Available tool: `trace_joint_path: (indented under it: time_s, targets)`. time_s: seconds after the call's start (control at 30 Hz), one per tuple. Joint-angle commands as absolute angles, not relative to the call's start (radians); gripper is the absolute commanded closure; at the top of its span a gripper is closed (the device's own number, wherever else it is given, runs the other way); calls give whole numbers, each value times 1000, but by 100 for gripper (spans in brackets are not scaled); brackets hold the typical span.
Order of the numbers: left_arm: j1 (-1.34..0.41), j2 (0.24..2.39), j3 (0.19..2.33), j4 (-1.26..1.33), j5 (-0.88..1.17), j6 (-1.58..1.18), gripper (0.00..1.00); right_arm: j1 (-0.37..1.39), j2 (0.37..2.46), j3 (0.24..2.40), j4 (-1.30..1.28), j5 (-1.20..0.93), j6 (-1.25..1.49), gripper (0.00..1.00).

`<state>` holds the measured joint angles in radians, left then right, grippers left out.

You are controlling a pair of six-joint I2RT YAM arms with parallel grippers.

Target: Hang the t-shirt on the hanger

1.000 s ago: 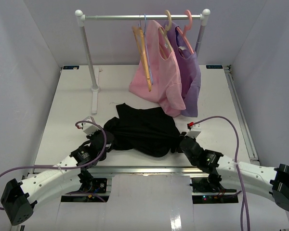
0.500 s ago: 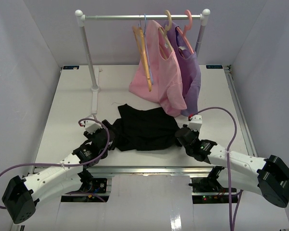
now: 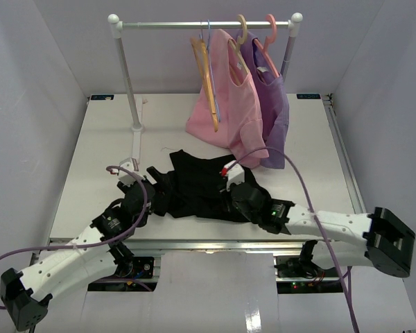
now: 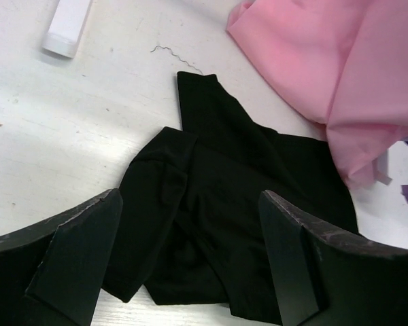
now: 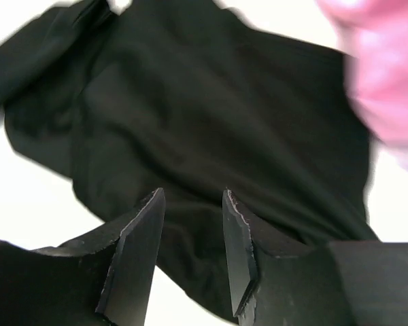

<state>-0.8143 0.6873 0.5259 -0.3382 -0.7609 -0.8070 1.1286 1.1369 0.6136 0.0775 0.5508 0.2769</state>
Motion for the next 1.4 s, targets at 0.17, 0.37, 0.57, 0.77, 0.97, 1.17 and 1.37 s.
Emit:
trace_joint_path:
  time_s: [0.17, 0.37, 0.57, 0.77, 0.97, 1.17, 1.37]
  targets:
    - [-812, 375, 403, -390, -678, -842, 8, 1207, 1515, 796, 300, 294, 32, 53]
    - [-813, 292, 358, -396, -660, -838, 7, 1223, 1664, 831, 329, 260, 39, 51]
    - [-813, 341, 376, -396, -661, -834, 7, 1241, 1743, 841, 332, 275, 59, 50]
    - [-813, 385, 378, -389, -675, -833, 7, 1246, 1734, 862, 257, 492, 138, 72]
    - [-813, 453, 384, -337, -639, -789, 7, 1246, 1622, 915, 90, 579, 186, 73]
    - [-812, 531, 400, -301, -616, -779, 8, 1237, 1553, 918, 82, 574, 157, 78]
    - [-813, 609, 389, -229, -587, -745, 8, 1227, 1553, 929, 73, 571, 166, 85]
